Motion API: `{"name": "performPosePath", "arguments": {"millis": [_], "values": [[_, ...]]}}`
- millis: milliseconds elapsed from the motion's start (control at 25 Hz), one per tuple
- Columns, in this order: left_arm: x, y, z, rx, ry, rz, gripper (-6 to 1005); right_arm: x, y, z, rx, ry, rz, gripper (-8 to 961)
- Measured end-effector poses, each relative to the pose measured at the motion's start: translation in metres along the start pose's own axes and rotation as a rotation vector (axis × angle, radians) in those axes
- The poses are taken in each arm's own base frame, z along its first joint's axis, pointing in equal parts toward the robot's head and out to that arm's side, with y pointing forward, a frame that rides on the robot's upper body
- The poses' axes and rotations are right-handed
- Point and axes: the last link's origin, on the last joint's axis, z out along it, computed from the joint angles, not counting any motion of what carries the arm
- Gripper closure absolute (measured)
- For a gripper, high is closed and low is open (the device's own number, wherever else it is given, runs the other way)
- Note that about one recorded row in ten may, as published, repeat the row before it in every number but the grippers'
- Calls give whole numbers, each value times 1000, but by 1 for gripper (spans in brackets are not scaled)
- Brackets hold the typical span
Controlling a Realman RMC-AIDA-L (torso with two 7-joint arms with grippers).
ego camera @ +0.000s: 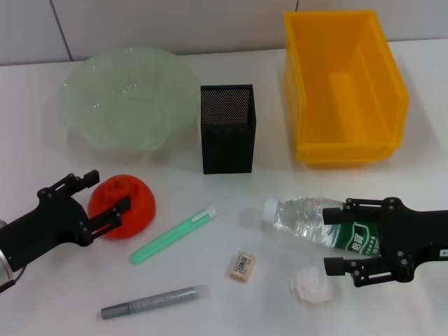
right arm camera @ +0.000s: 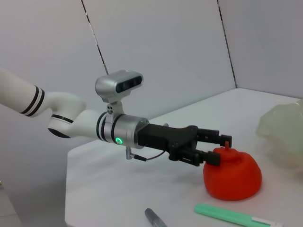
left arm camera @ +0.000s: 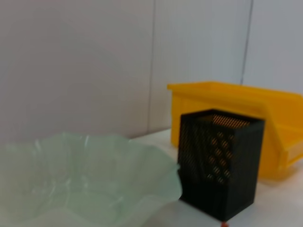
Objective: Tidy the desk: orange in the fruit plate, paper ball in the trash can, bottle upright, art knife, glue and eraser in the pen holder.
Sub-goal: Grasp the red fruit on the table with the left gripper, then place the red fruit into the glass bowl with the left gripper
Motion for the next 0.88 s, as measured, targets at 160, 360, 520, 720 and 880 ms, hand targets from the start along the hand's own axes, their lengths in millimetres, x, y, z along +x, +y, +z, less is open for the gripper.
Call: {"name": "performPosePath", "arguments": {"millis": [160, 360, 520, 720, 880], "values": [[-4, -2, 6, 19, -27, -18, 222, 0, 0, 0, 1, -1, -1, 118], [-9, -2, 17, 25, -65, -42, 259, -1, 0, -1, 5, -7, -2, 118], [-9, 1, 18, 15, -60, -57, 401, -1, 0, -1, 8, -9, -1, 117], [-5, 3, 16, -2, -36, -84, 605, -1, 0, -2, 11, -8, 0, 117], [9, 7, 10, -62, 42, -77, 683, 0, 0, -4, 18, -14, 4, 118]]}}
